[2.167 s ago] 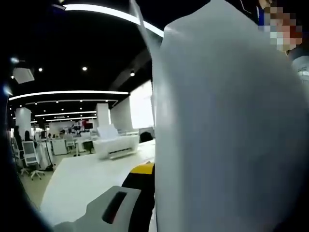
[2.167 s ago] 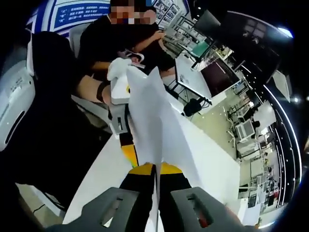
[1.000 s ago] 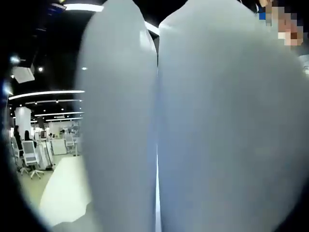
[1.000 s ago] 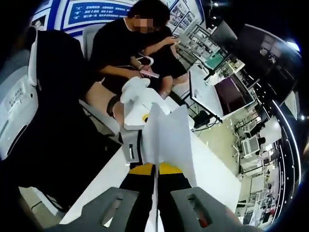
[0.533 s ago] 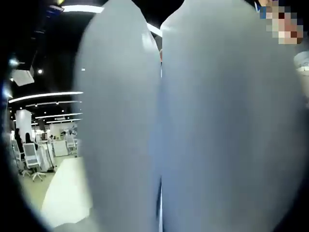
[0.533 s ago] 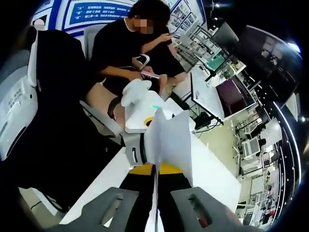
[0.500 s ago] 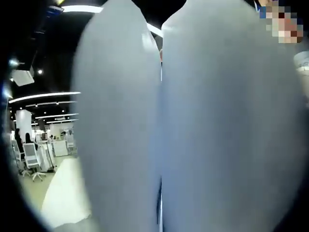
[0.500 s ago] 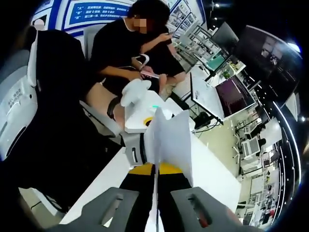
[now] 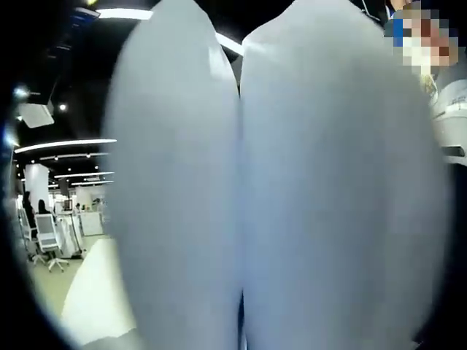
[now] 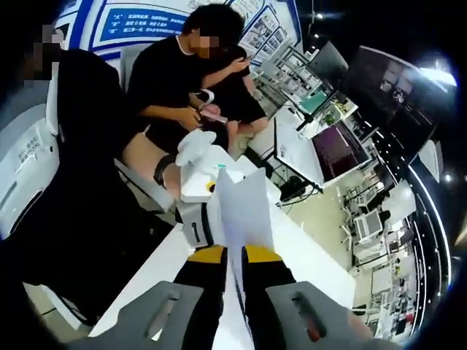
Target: Organize the stack of printing papers by aligning and flattening the scattered papers on the table
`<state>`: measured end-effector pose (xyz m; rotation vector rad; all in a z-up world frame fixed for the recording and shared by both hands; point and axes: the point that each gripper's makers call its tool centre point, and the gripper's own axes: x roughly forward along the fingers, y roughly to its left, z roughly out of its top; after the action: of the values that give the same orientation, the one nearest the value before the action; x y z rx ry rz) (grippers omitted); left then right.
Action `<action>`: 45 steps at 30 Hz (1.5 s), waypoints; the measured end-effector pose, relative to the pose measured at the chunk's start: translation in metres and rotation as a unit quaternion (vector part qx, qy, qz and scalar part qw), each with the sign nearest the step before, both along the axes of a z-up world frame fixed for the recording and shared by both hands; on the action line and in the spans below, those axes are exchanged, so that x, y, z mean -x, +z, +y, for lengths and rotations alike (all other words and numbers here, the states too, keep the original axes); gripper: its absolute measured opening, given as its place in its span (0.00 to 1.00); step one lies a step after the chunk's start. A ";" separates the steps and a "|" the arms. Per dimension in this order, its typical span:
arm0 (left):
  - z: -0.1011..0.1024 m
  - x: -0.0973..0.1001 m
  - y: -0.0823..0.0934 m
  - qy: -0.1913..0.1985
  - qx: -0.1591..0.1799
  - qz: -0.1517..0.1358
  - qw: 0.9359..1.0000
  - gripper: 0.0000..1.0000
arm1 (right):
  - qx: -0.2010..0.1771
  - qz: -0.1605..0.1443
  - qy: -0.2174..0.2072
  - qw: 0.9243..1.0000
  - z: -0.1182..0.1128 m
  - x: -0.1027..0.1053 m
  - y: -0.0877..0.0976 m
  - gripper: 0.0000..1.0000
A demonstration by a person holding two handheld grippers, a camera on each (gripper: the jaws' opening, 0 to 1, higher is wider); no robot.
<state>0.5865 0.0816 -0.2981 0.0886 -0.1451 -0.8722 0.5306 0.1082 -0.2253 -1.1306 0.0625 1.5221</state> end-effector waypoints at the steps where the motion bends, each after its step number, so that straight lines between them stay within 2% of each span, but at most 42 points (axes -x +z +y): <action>1: 0.001 0.000 0.000 0.001 0.001 0.000 1.000 0.06 | -0.010 -0.003 -0.002 1.000 -0.003 -0.001 0.004 0.09; 6: 0.003 -0.001 0.001 0.005 0.004 0.000 1.000 0.06 | -0.070 -0.016 -0.033 0.997 -0.017 -0.017 0.032 0.10; 10: 0.004 0.000 0.001 0.005 0.006 0.001 1.000 0.07 | -0.094 -0.016 -0.058 0.994 -0.028 -0.033 0.046 0.11; 20: 0.004 -0.002 0.001 0.005 0.009 0.005 1.000 0.09 | -0.098 -0.008 -0.072 0.993 -0.036 -0.044 0.036 0.11; 26: 0.004 -0.002 0.000 0.006 0.008 0.006 1.000 0.06 | -0.106 -0.005 -0.084 0.991 -0.041 -0.051 0.038 0.11; 31: 0.006 -0.002 0.000 0.006 0.010 0.006 1.000 0.06 | -0.114 -0.003 -0.108 0.988 -0.055 -0.064 0.037 0.14; 36: 0.006 -0.002 -0.001 0.007 0.011 0.005 1.000 0.06 | -0.127 0.001 -0.138 0.982 -0.071 -0.081 0.036 0.15; 40: 0.006 -0.002 -0.001 0.009 0.009 0.006 1.000 0.06 | -0.151 0.018 -0.183 0.971 -0.087 -0.101 0.035 0.17; 45: 0.006 -0.002 -0.001 0.011 0.010 0.006 1.000 0.06 | -0.172 0.010 -0.223 0.960 -0.107 -0.123 0.036 0.19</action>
<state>0.5889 0.0873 -0.2988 0.0672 -0.1420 -0.8483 0.6536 0.0011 -0.1890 -0.7578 0.0588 1.0892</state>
